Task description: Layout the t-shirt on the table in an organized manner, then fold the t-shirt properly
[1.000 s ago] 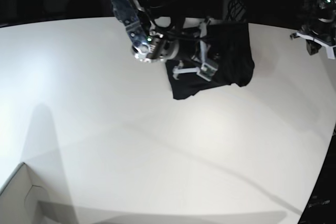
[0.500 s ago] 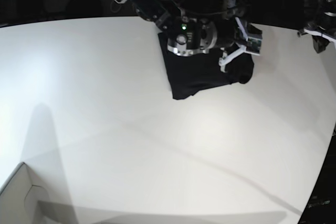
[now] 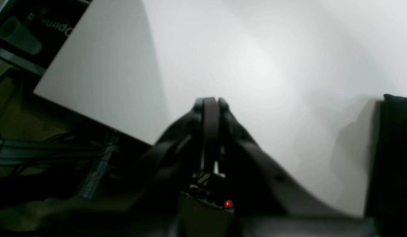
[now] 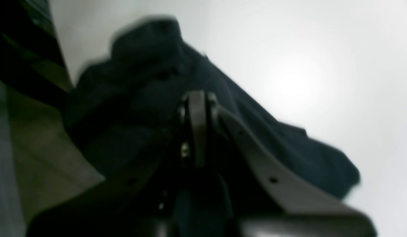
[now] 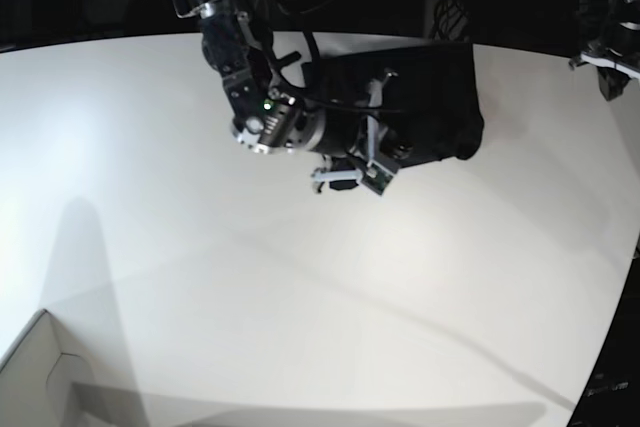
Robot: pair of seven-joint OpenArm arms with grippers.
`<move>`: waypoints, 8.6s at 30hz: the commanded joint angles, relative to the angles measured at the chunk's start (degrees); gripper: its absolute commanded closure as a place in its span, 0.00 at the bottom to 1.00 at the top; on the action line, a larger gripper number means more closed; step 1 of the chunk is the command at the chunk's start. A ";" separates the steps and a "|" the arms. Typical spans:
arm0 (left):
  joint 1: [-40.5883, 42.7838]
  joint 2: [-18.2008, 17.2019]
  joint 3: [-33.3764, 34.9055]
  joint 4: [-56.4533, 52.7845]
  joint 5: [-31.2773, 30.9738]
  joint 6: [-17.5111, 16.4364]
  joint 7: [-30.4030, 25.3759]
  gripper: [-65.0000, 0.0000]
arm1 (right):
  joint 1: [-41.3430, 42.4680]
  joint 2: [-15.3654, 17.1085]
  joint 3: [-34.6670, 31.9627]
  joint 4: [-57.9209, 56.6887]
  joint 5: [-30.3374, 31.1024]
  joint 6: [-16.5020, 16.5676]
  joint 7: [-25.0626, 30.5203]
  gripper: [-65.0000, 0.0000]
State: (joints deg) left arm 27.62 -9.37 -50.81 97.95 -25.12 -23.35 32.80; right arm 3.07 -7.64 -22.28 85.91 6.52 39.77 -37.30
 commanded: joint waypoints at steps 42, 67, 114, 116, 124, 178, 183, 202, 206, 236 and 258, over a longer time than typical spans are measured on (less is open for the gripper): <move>2.76 2.11 -0.05 10.58 -19.32 -0.07 10.76 0.74 | -1.80 13.31 -4.05 1.34 13.74 -5.79 27.50 1.00; -2.96 6.95 16.39 -0.59 -20.28 0.01 15.78 0.14 | -27.20 21.84 24.61 22.53 13.74 -5.44 18.35 1.00; -63.97 1.59 111.60 -33.82 19.10 0.01 0.65 1.00 | -37.49 9.00 79.47 17.70 13.56 -5.35 18.27 1.00; -64.23 3.17 114.15 -35.40 22.79 0.01 0.13 1.00 | -37.84 8.91 79.91 17.08 13.56 -5.35 18.35 1.00; -64.23 10.03 115.82 -36.11 34.40 -4.82 -0.05 0.99 | -38.02 7.16 80.00 17.52 13.56 -5.35 18.35 1.00; -60.89 17.67 84.34 -32.15 40.20 -16.65 0.57 0.28 | -38.72 4.52 83.69 17.52 13.39 0.23 18.35 1.00; -60.80 18.11 81.18 -32.15 40.29 -16.65 0.65 0.28 | -38.81 4.43 83.69 17.52 13.39 0.23 18.35 1.00; -61.86 18.37 79.42 -38.83 32.38 -16.65 8.57 0.28 | -38.63 1.97 83.25 22.09 13.39 0.23 18.35 1.00; -62.83 18.37 79.25 -41.56 27.37 -16.65 9.62 0.28 | -38.54 1.97 83.16 22.36 13.39 0.23 18.35 1.00; -68.72 18.37 68.26 -49.29 8.73 -16.65 26.06 0.28 | -37.31 0.91 80.00 22.44 13.21 0.23 18.35 1.00; -68.72 18.37 81.97 -48.50 9.43 -10.45 18.68 0.97 | -34.15 1.27 72.96 22.44 9.34 0.23 18.35 1.00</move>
State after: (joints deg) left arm -38.92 8.43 31.35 48.38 -15.31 -33.50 52.42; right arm -30.68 -6.96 50.26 107.37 15.00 40.03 -20.36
